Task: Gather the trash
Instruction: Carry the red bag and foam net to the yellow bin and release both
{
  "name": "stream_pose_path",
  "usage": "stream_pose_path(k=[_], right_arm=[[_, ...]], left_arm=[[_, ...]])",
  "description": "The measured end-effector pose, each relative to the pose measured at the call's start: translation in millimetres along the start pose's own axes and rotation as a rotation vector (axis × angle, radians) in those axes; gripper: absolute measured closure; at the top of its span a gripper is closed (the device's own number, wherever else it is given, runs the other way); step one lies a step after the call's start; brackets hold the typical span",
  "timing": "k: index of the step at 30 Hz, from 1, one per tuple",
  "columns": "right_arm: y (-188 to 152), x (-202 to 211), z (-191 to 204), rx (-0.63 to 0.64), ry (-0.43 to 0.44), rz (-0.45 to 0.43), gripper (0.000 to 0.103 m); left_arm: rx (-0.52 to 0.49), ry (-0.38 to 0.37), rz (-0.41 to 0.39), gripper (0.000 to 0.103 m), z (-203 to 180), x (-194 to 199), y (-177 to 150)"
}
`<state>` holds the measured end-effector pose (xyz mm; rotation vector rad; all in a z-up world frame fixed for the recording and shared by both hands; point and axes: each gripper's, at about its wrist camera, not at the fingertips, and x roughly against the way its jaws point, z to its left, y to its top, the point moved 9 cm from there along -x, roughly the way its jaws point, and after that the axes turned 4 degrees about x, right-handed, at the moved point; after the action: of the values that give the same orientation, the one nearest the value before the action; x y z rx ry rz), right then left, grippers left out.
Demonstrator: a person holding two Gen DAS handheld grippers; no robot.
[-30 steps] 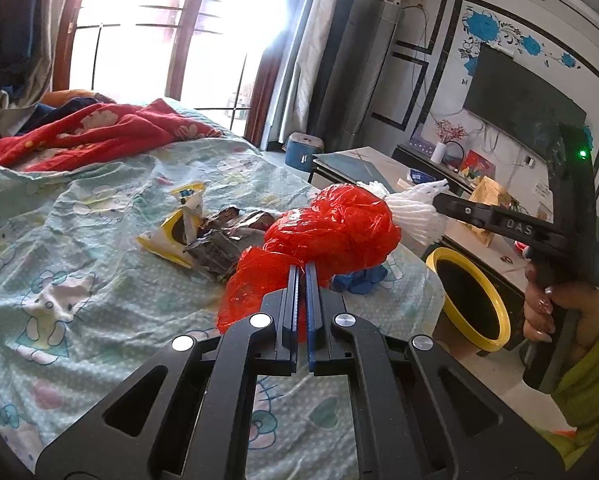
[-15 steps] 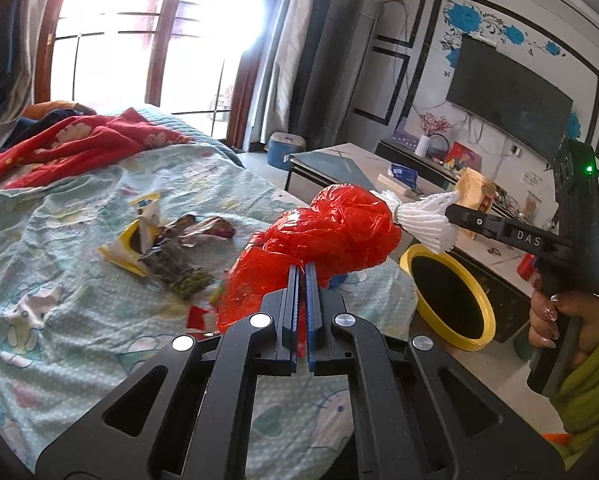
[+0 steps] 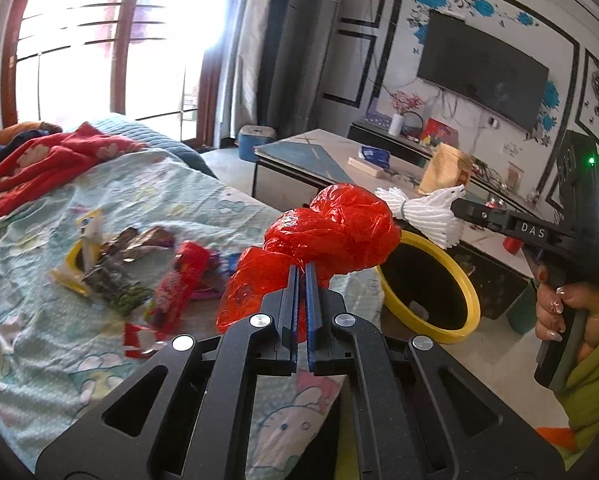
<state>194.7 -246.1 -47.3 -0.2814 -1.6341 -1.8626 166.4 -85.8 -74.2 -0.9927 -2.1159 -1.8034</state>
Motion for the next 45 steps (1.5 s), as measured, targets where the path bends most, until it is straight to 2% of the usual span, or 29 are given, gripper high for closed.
stream_pose_path(k=[10, 31, 41, 45], right_arm=[[-3.8, 19.8, -44.9, -0.073, -0.051, -0.024, 0.097], [-29.7, 32.5, -149.1, -0.301, -0.131, -0.001, 0.097], [-42.3, 23.2, -171.1, -0.344, -0.128, 0.042, 0.097], [-45.5, 13.7, -179.8, -0.345, -0.127, 0.069, 0.097]], left_arm=[[-0.065, -0.083, 0.066, 0.103, -48.2, -37.8, -6.3], [-0.246, -0.136, 0.204, 0.102, -132.9, -114.5, -35.1], [-0.329, -0.152, 0.283, 0.102, -164.3, -147.7, -61.6], [-0.31, -0.193, 0.328, 0.102, -168.7, -156.9, -74.8]])
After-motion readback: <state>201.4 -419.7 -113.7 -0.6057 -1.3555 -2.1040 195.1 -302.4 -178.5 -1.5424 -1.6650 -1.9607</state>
